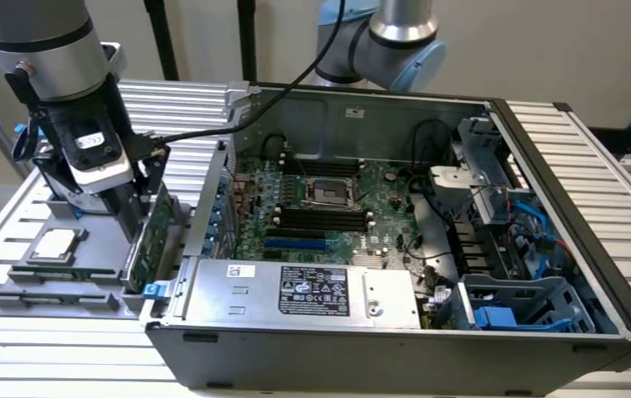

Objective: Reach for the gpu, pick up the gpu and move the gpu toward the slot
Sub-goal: 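Pick up the gpu and move the gpu toward the slot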

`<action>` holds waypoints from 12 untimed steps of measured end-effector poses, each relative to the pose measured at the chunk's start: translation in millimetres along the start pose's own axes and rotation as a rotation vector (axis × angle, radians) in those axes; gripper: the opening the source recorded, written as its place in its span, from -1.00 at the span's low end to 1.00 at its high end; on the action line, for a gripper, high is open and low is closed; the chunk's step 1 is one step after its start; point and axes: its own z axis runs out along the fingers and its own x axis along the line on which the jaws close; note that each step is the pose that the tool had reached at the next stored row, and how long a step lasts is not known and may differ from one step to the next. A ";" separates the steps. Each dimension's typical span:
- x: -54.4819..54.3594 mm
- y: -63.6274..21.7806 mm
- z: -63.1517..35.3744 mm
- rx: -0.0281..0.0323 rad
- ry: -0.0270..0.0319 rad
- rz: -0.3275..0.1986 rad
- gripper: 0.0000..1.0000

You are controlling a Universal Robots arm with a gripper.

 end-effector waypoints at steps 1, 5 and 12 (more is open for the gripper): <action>0.2 0.0 1.5 0.0014 -0.0019 0.000 -0.15; 0.9 -0.2 8.4 0.0065 -0.0081 0.000 -0.15; 1.6 -0.5 21.0 0.0158 -0.0137 -0.001 -0.15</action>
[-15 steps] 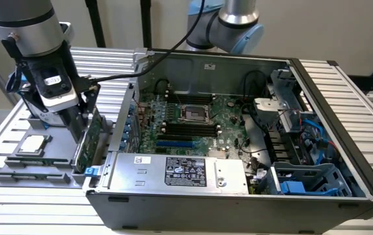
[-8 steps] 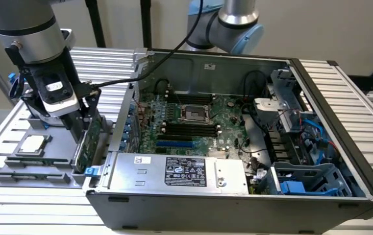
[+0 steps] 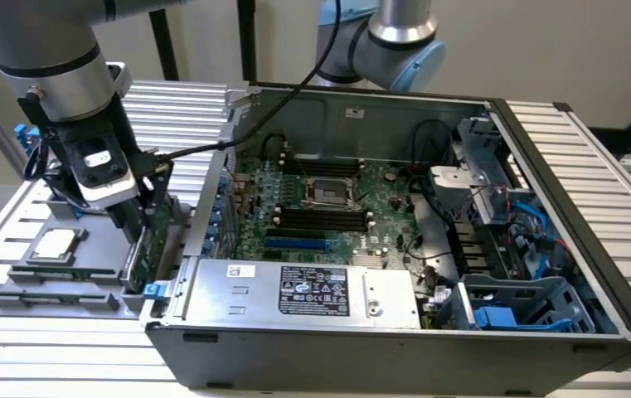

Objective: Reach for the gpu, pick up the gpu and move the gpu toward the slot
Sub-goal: 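Pick up the gpu and move the gpu toward the slot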

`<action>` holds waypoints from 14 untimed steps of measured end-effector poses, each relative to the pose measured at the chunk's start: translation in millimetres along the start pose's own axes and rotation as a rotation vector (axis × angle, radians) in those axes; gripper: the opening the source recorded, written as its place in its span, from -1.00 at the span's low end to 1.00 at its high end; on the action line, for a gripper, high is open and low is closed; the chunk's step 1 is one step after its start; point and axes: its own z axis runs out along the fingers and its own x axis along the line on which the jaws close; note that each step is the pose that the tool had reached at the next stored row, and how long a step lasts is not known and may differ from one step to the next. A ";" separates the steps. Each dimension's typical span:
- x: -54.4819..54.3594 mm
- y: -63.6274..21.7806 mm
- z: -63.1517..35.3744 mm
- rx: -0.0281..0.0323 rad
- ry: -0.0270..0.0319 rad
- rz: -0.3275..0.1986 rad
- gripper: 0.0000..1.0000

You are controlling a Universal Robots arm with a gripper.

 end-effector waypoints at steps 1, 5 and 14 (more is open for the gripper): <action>0.1 0.0 1.8 0.0014 -0.0003 0.000 -0.15; 0.4 0.2 9.1 0.0053 -0.0015 0.000 -0.15; 1.3 4.8 25.4 0.0105 -0.0023 0.000 -0.15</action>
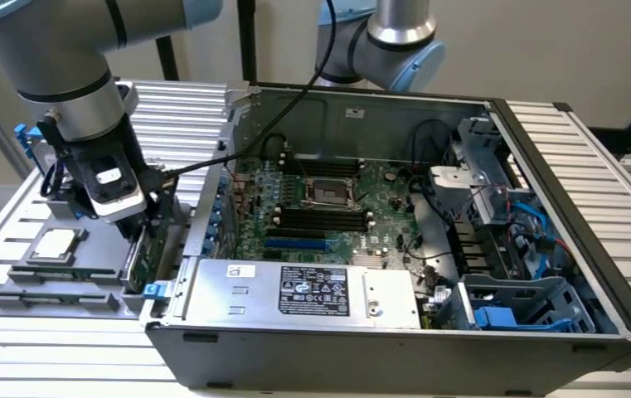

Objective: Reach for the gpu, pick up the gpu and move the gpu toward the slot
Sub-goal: 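Pick up the gpu and move the gpu toward the slot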

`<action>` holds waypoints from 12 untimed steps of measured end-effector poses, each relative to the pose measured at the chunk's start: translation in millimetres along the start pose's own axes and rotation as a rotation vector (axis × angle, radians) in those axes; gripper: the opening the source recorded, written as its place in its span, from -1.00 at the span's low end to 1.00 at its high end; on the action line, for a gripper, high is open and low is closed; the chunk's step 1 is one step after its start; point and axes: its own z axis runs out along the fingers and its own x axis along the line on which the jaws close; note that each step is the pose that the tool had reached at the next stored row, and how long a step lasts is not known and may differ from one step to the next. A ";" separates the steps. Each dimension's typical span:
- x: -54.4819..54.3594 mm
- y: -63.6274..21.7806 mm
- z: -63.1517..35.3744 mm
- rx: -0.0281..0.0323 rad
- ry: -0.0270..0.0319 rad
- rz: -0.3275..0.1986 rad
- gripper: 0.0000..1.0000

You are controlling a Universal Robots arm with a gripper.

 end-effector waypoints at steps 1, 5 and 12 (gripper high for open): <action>0.2 0.4 1.3 0.0025 -0.0001 0.000 -0.15; 0.3 0.9 3.0 0.0130 0.0004 0.001 -0.15; 0.4 2.4 5.9 0.0229 0.0004 0.002 -0.15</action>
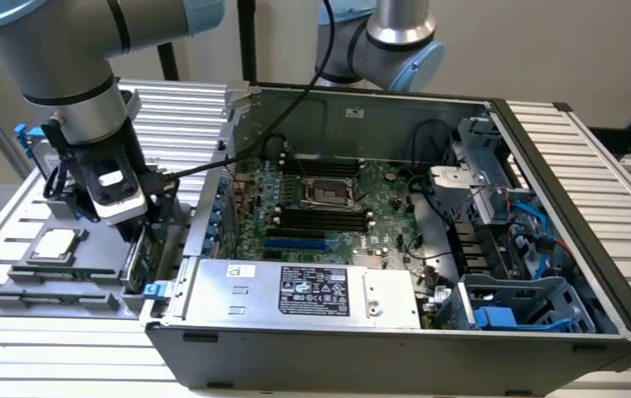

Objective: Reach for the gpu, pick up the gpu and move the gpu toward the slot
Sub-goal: 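Pick up the gpu and move the gpu toward the slot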

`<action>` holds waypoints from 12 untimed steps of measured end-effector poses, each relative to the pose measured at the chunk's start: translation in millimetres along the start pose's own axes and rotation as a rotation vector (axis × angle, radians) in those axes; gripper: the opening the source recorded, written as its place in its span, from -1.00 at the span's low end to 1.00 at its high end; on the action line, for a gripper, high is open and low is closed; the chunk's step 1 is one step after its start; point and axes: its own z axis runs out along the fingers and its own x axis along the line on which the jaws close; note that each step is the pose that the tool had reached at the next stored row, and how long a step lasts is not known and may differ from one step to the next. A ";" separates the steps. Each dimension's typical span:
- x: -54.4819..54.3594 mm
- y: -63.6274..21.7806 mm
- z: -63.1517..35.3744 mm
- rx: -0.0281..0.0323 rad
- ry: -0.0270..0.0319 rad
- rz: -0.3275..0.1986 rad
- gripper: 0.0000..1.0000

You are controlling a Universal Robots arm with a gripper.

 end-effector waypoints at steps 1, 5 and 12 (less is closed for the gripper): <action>0.0 0.1 0.1 0.0001 0.0001 0.002 -0.15; 0.0 0.5 0.5 0.0007 0.0005 0.016 -0.20; -1.4 0.5 0.7 0.0012 0.0008 0.030 -0.34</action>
